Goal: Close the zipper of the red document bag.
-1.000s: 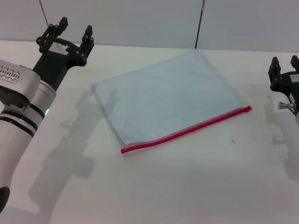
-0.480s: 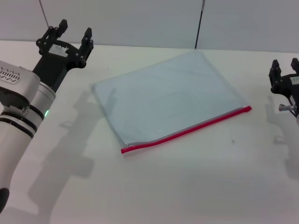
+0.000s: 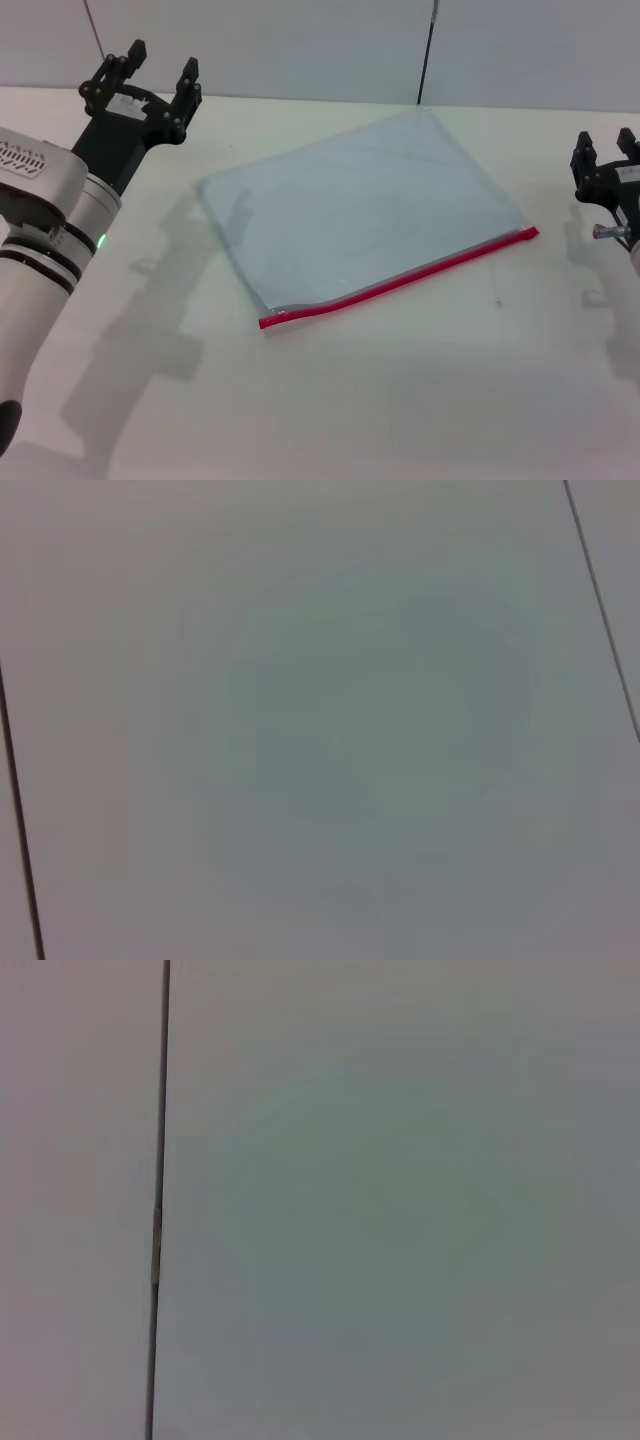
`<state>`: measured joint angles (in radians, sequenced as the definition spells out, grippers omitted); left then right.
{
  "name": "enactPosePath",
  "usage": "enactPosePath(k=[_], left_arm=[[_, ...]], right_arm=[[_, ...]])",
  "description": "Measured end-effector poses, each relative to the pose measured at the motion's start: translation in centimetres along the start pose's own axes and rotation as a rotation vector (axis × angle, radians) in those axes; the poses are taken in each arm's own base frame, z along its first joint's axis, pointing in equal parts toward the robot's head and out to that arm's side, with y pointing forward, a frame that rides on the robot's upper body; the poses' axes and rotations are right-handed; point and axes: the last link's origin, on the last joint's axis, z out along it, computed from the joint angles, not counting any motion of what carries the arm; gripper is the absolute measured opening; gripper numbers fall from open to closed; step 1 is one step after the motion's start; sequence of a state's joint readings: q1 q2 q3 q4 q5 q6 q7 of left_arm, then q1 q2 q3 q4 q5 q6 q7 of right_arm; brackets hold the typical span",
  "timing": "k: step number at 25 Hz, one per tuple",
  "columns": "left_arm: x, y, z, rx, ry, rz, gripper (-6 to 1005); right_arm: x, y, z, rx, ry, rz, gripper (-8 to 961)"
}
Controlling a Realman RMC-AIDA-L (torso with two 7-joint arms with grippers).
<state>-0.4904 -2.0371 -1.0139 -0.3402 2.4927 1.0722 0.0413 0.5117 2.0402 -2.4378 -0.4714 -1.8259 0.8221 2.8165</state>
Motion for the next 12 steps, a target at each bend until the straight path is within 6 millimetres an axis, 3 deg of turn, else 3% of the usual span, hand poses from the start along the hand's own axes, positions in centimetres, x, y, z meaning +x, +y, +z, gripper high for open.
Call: enactPosePath(k=[12], left_arm=[[0.03,0.03,0.08,-0.001,0.000,0.000,616]], right_arm=[[-0.02,0.08,0.04,-0.004,0.000,-0.002,468]])
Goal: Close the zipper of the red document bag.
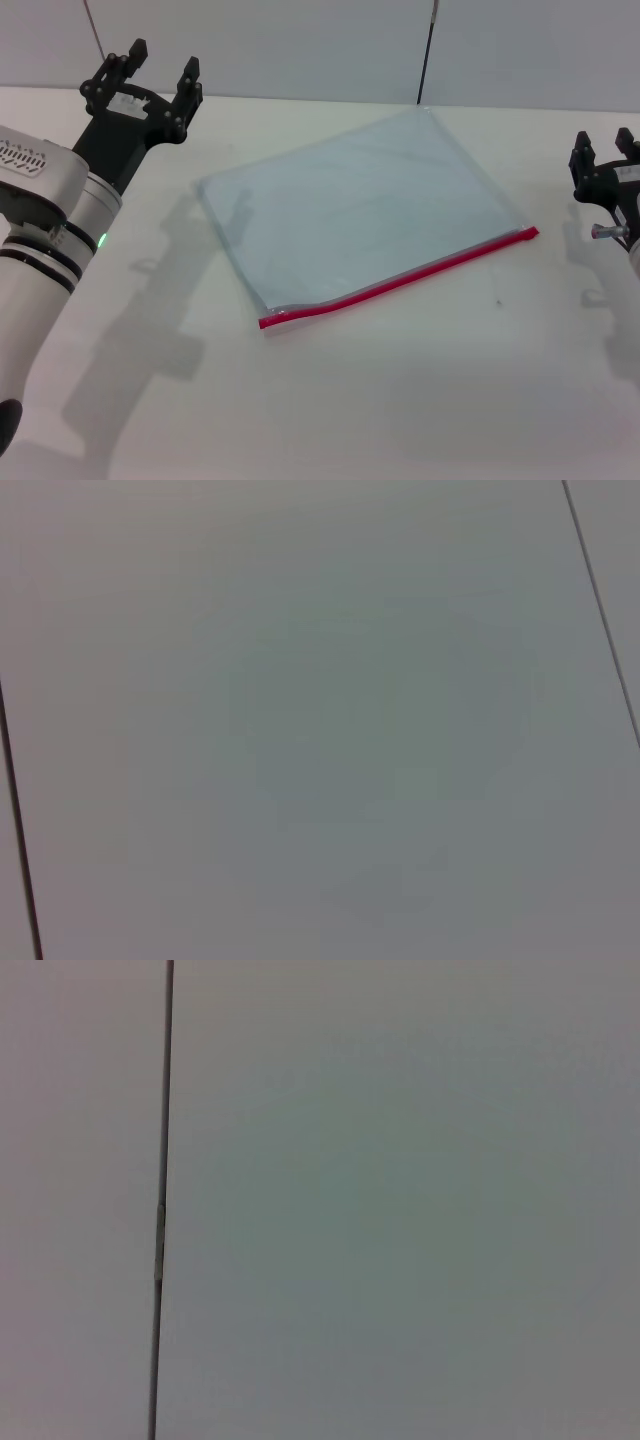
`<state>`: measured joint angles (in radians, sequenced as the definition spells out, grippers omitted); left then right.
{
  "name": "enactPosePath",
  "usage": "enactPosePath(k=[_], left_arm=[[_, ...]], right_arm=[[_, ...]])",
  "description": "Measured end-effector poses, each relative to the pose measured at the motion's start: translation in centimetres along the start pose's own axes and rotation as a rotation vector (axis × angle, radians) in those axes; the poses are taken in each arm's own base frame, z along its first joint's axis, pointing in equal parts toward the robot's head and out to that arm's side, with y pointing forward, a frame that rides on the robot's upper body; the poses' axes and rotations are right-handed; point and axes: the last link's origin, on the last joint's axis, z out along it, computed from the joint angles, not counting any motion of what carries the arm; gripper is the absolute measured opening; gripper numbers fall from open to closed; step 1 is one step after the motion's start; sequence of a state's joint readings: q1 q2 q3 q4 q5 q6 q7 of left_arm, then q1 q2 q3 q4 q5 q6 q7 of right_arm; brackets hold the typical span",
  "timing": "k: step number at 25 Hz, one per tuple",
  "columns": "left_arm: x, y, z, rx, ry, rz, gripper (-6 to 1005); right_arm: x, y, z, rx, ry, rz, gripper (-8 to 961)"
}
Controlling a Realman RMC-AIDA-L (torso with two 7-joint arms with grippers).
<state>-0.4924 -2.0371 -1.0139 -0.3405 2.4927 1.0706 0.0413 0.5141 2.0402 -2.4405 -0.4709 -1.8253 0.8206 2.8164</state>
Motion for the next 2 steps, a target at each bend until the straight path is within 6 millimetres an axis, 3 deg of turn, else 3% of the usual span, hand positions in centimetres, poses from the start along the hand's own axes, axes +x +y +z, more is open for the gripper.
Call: enactPosePath(k=[2], left_arm=[[0.01,0.01,0.01,0.000,0.000,0.000,616]], right_arm=[[-0.02,0.02,0.02,0.000,-0.001,0.000,468]])
